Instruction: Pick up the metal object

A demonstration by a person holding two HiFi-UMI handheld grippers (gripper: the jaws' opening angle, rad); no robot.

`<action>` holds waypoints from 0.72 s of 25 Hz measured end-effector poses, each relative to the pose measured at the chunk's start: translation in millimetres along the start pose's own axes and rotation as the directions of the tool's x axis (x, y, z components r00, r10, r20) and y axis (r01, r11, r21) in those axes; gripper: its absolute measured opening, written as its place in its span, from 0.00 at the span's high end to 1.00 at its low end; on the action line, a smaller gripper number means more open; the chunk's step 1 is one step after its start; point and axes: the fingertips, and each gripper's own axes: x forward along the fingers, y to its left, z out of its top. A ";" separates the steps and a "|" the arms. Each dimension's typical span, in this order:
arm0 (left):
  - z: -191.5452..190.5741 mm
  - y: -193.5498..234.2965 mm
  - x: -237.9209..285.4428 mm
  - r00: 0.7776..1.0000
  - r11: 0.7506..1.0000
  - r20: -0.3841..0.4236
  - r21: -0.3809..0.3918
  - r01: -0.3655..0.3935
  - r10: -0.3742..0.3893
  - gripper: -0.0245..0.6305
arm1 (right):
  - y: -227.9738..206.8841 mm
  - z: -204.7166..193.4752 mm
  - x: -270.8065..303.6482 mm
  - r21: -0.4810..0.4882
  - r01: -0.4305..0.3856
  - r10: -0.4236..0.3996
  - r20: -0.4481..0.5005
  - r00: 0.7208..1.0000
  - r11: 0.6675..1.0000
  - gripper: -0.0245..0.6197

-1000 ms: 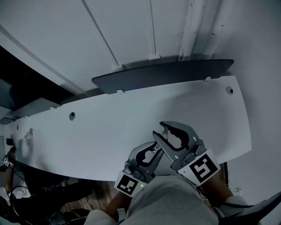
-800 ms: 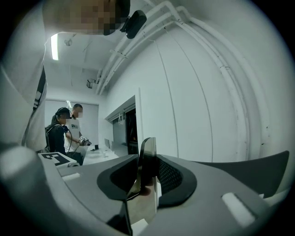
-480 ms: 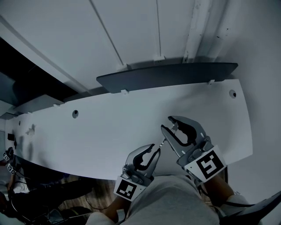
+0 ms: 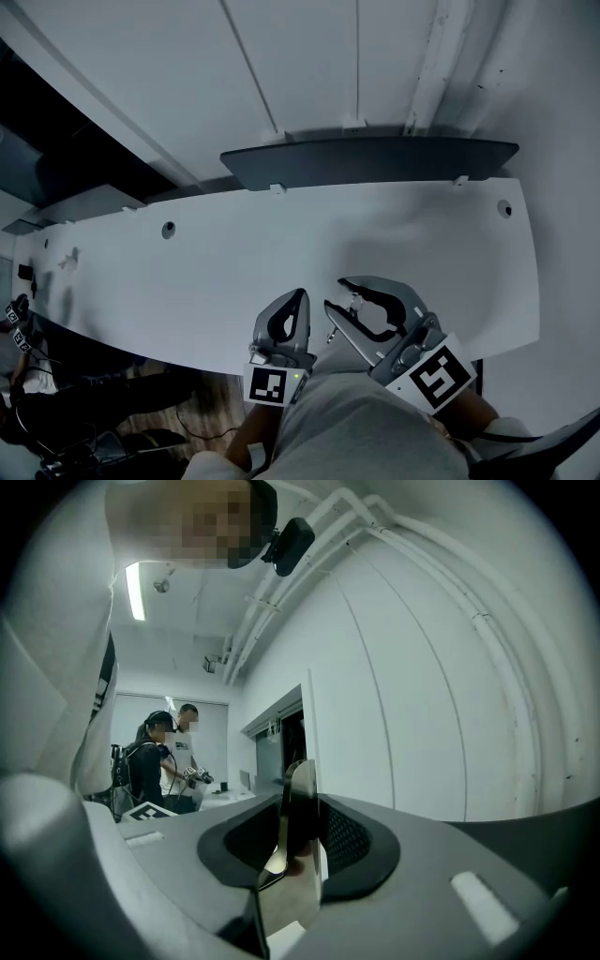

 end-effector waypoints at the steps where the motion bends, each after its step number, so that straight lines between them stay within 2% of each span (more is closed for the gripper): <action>1: -0.9 -1.7 3.1 1.000 1.000 0.005 -0.023 0.003 -0.003 0.96 | 2.0 -0.3 0.5 0.004 -0.002 0.002 0.004 1.000 1.000 0.78; 3: -0.2 -8.2 7.6 1.000 0.998 0.017 -0.052 0.023 -0.022 0.96 | 3.2 -2.2 0.6 0.004 0.004 -0.004 0.000 1.000 1.000 0.78; 8: 2.1 -23.5 10.2 0.997 0.996 0.030 -0.036 0.079 -0.078 0.96 | -2.2 -4.2 -1.1 0.001 0.035 -0.035 -0.013 0.999 0.999 0.79; 18: 6.8 -20.9 13.0 0.996 0.996 0.035 -0.029 0.085 -0.084 0.96 | -4.2 0.8 -2.1 -0.005 0.056 -0.056 0.000 0.998 0.998 0.79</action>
